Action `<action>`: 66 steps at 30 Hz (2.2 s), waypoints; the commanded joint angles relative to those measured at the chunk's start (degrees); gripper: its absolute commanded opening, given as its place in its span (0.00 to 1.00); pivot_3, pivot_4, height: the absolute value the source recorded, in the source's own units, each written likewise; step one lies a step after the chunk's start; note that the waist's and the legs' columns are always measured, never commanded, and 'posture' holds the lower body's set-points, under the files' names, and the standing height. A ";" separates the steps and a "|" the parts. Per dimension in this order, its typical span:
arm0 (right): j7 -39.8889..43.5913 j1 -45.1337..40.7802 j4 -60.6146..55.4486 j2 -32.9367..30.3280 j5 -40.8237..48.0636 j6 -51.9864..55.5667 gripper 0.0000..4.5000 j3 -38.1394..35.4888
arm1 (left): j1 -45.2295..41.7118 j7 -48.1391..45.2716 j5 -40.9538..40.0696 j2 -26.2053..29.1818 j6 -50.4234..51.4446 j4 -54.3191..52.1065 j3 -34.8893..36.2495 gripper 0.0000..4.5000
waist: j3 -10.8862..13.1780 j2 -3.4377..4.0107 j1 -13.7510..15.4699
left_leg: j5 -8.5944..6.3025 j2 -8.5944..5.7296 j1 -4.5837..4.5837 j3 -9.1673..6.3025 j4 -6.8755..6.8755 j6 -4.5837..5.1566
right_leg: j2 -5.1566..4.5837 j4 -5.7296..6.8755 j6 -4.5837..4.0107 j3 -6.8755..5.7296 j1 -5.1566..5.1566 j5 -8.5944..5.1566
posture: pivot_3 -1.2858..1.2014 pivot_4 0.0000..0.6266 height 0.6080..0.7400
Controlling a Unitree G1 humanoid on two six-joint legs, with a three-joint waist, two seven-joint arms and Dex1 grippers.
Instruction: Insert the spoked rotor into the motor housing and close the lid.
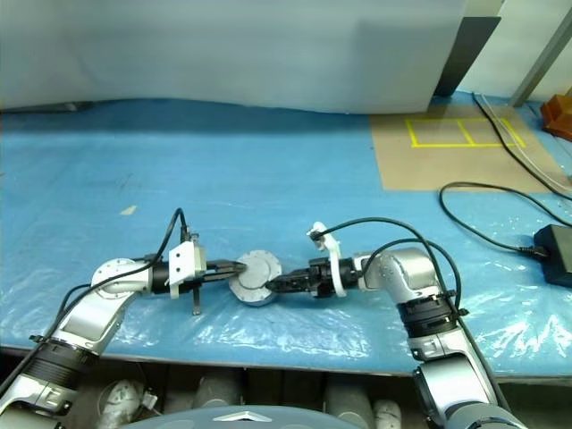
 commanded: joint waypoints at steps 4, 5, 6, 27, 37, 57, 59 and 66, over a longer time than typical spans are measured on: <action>-3.77 -1.06 1.10 4.53 1.89 -0.16 0.99 -2.84 | 3.36 -0.04 3.92 0.19 2.20 3.47 -3.41 0.00 | 0.00 0.00 -0.04 | 0.00 0.00 0.01 0.00 0.00 0.00 | 0.00 0.01 0.02 -0.01 0.01 0.01 | 0.52 0.24 1.00; -4.05 -1.30 1.36 5.01 2.03 -0.12 0.99 -3.16 | 3.39 -0.02 3.92 0.19 2.13 3.50 -3.44 0.00 | 0.00 0.00 -0.04 | 0.00 -0.01 0.03 0.00 0.00 0.00 | 0.00 0.03 0.01 -0.01 0.01 0.00 | 0.52 0.24 1.00; -4.26 -1.58 1.67 5.33 2.05 -0.24 0.99 -3.42 | 3.31 0.00 3.96 0.14 2.10 3.61 -3.52 0.00 | 0.00 0.01 -0.06 | 0.00 -0.01 0.04 0.00 0.00 0.00 | 0.00 0.03 -0.01 0.00 0.01 -0.01 | 0.52 0.24 1.00; -4.93 -1.48 2.75 6.37 2.33 -1.55 0.31 -2.65 | 3.76 0.35 3.44 0.28 2.31 3.35 -2.53 0.00 | -0.01 0.18 -0.03 | 0.00 -0.09 0.12 0.01 0.01 0.00 | -0.08 0.07 0.01 0.02 0.05 -0.02 | 0.52 0.24 1.00; -5.25 -3.60 7.81 6.41 0.98 -1.89 0.31 -2.73 | 1.20 3.87 -15.69 -2.27 18.49 -10.66 7.83 0.00 | 0.45 -0.07 -0.22 | 0.01 -0.05 -0.13 0.05 0.03 -0.01 | 0.01 0.19 -0.01 0.00 -0.29 0.00 | 0.52 0.24 1.00; -9.23 -12.27 10.18 12.54 9.45 5.08 0.31 -14.62 | 1.84 14.16 -50.63 -5.57 56.60 -6.18 30.85 0.57 | 1.37 -0.39 0.69 | -0.19 0.36 -0.54 -0.08 0.25 -0.40 | 0.53 0.20 0.03 -0.17 -0.52 0.23 | 0.52 0.24 1.00; -9.10 -12.68 10.55 12.21 9.20 4.65 0.31 -14.27 | 0.85 16.02 -52.41 -7.01 57.81 -5.00 32.20 0.73 | 1.39 -0.41 1.14 | -0.19 0.34 -0.58 -0.09 0.26 -0.40 | 0.52 0.19 0.03 -0.17 -0.51 0.23 | 0.52 0.24 1.00; -8.96 -14.34 9.60 11.87 10.39 4.52 0.31 -15.32 | 1.27 17.78 -51.70 -9.51 59.99 -4.66 30.54 0.99 | 1.44 -0.51 1.48 | -0.18 0.35 -0.64 -0.23 0.34 -0.40 | 0.53 0.23 0.03 -0.19 -0.51 0.23 | 0.52 0.24 1.00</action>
